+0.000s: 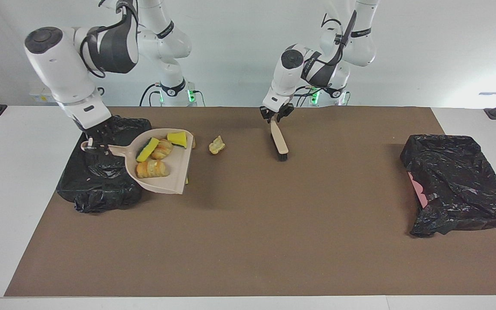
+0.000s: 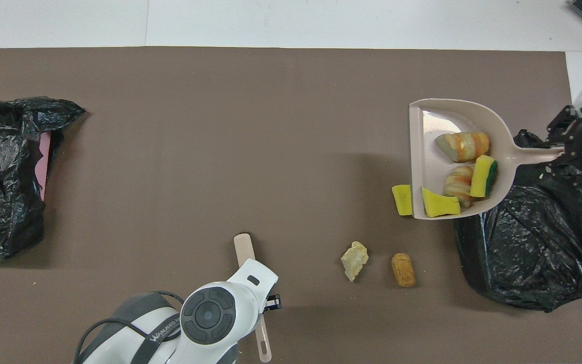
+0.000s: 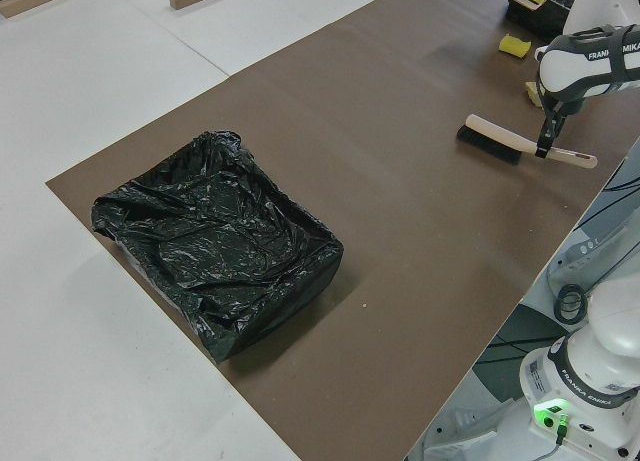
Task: Sweep and dump trash in bin
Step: 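Tilt the dustpan with the right gripper to dump debris into the bag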
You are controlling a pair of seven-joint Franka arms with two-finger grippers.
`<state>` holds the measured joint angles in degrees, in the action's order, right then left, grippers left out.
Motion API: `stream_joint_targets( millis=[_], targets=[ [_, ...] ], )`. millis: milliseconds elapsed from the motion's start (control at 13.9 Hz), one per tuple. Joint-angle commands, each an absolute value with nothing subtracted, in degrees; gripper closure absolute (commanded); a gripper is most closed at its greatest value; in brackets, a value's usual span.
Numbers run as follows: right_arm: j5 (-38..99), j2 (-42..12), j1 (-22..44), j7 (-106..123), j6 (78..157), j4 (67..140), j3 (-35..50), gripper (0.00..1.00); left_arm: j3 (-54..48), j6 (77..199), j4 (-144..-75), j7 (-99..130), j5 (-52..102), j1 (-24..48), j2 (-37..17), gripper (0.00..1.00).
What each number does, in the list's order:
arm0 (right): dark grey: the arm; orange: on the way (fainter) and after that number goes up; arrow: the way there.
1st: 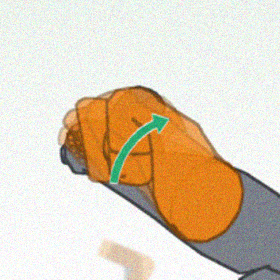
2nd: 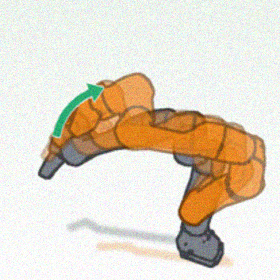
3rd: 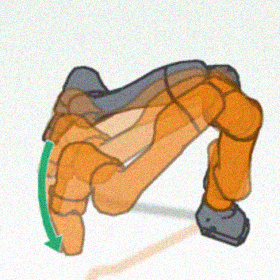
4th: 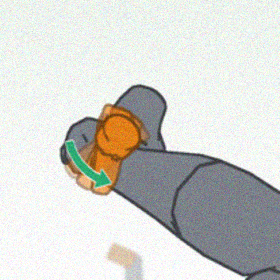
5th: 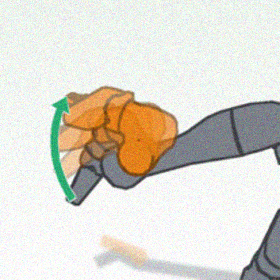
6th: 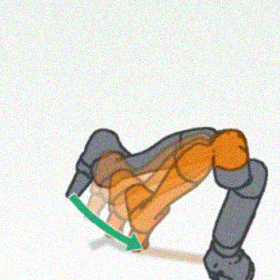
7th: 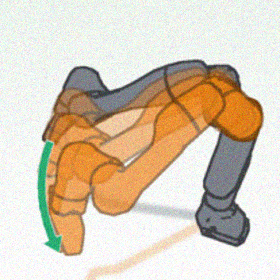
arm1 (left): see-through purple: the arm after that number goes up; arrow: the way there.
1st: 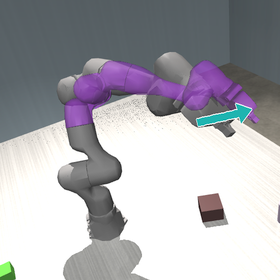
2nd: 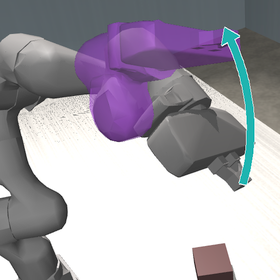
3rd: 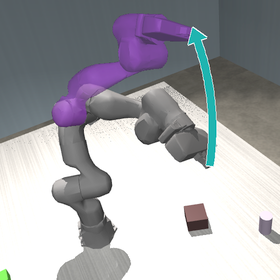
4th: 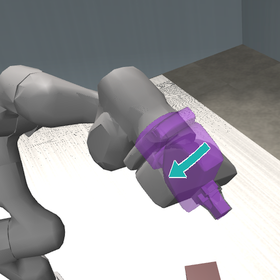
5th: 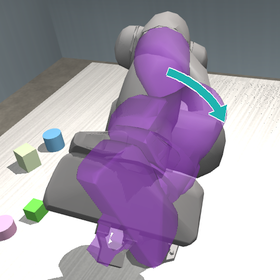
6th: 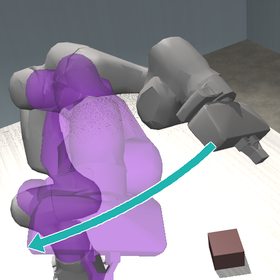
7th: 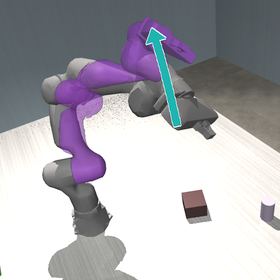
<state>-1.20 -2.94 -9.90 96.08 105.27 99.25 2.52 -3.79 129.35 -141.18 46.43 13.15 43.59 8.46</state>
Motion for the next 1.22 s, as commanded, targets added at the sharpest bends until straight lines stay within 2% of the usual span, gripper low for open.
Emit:
stream_joint_targets(
  millis=[0, 216, 504, 720, 864, 1152],
  targets=[
    [-0.09, -0.89, -15.89, 104.56, 105.38, 102.29, 3.08, 1.0, -3.52, 127.88, -139.75, 46.41, 9.77, 39.74, 8.97, 0.0],
    [-0.87, 1.58, -20.99, 110.81, 106.26, 105.81, 2.81, 1.0, -3.43, 127.62, -136.33, 44.83, 8.17, 33.68, 7.91, 0.0],
    [-4.91, 3.69, -25.57, 115.05, 108.98, 108.98, 2.72, 1.0, -3.34, 127.62, -128.43, 37.46, 6.77, 24.81, 2.65, 0.0],
    [-11.67, 4.91, -26.28, 115.05, 113.88, 111.69, 2.72, 1.0, -3.16, 127.53, -123.68, 29.2, 6.15, 19.27, 0.1, 0.0],
    [-13.18, 5.45, -26.37, 114.61, 115.84, 113.02, 2.55, 1.0, -3.08, 127.01, -121.91, 25.33, 5.72, 15.84, 0.26, 0.0],
    [-20.02, 5.62, -25.4, 110.93, 116.19, 113.47, 2.72, 1.0, -3.08, 116.57, -113.84, 9.88, 5.45, 8.11, -0.09, 0.0]
  ],
)
